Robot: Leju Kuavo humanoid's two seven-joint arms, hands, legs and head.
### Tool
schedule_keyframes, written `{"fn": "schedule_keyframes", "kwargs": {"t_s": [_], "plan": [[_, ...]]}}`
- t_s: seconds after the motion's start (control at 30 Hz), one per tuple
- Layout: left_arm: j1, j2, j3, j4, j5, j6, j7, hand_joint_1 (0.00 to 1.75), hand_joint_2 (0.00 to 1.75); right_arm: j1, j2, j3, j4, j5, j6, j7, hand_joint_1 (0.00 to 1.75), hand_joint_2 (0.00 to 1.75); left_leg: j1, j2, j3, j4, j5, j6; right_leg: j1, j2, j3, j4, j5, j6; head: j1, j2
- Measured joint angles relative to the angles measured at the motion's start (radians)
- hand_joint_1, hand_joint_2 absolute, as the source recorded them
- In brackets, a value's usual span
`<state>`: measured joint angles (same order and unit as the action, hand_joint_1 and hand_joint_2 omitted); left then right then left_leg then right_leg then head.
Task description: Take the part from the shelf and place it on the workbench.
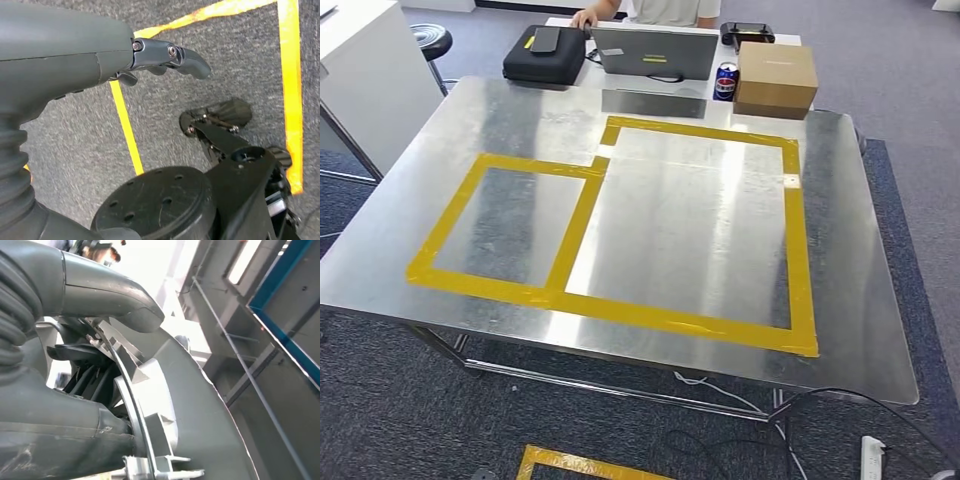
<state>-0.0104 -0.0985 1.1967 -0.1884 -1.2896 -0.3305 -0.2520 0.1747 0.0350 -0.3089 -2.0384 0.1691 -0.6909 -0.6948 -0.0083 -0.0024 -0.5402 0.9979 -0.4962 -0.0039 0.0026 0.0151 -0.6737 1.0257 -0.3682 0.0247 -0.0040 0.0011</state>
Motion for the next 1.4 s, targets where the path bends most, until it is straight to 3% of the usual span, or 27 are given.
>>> {"fn": "schedule_keyframes", "kwargs": {"t_s": [0.13, 0.37, 0.7, 0.87, 1.1, 1.27, 1.4], "plan": [[-0.001, 0.001, 0.0, 0.0, -0.02, -0.016, -0.013, 0.0, 1.75, -0.039, -0.031, -0.067, 0.134, -0.004, -0.004, 0.002, 1.75, 1.75, 0.0, 0.0, 0.0, 0.0, 0.0, 0.001, 0.0, 0.0, 0.0, 0.0, 0.0, 0.001, 0.0, 0.0], [-0.002, 0.006, -0.007, 0.0, -0.05, -0.025, -0.018, 0.0, 1.75, -0.113, -0.051, -0.186, 0.224, -0.063, -0.004, 0.001, 1.75, 1.75, 0.001, 0.0, 0.0, 0.0, 0.0, 0.001, 0.0, 0.001, -0.001, 0.0, -0.001, 0.001, 0.0, 0.0], [-0.002, 0.008, -0.018, 0.0, -0.057, -0.017, -0.015, 0.0, 1.75, -0.146, -0.074, -0.221, 0.293, -0.074, -0.004, 0.0, 1.75, 1.75, 0.001, 0.0, 0.0, -0.001, 0.0, 0.0, 0.0, 0.001, -0.001, 0.0, -0.001, 0.001, 0.0, 0.0], [-0.005, 0.013, -0.012, 0.0, -0.016, 0.004, 0.023, 0.0, 1.75, -0.215, -0.196, -0.259, 0.491, -0.107, 0.027, 0.04, 1.75, 1.75, -0.002, 0.0, 0.0, -0.001, 0.001, 0.002, -0.002, 0.0, 0.0, 0.0, 0.0, 0.002, 0.0, 0.0], [-0.01, 0.024, 0.035, 0.0, 0.02, -0.049, 0.088, 0.0, 1.75, -0.341, -0.386, -0.272, 0.759, -0.071, 0.184, 0.188, 1.75, 1.75, -0.005, 0.0, 0.0, -0.001, 0.001, 0.005, -0.006, 0.001, -0.001, 0.0, 0.001, 0.004, 0.0, 0.0], [-0.013, 0.024, 0.038, 0.0, 0.011, -0.046, 0.101, 0.0, 1.75, -0.415, -0.431, -0.253, 0.852, -0.062, 0.211, 0.213, 1.75, 1.75, -0.004, -0.001, -0.001, -0.002, 0.003, 0.007, -0.005, -0.003, -0.001, 0.0, 0.001, 0.004, 0.0, 0.0], [-0.013, 0.023, 0.039, 0.0, 0.001, -0.031, 0.099, 0.0, 1.75, -0.476, -0.459, -0.207, 0.92, -0.03, 0.313, 0.3, 1.75, 1.75, -0.004, 0.0, -0.002, -0.003, 0.004, 0.007, -0.006, 0.0, -0.003, 0.001, 0.003, 0.004, 0.0, 0.0]]}}
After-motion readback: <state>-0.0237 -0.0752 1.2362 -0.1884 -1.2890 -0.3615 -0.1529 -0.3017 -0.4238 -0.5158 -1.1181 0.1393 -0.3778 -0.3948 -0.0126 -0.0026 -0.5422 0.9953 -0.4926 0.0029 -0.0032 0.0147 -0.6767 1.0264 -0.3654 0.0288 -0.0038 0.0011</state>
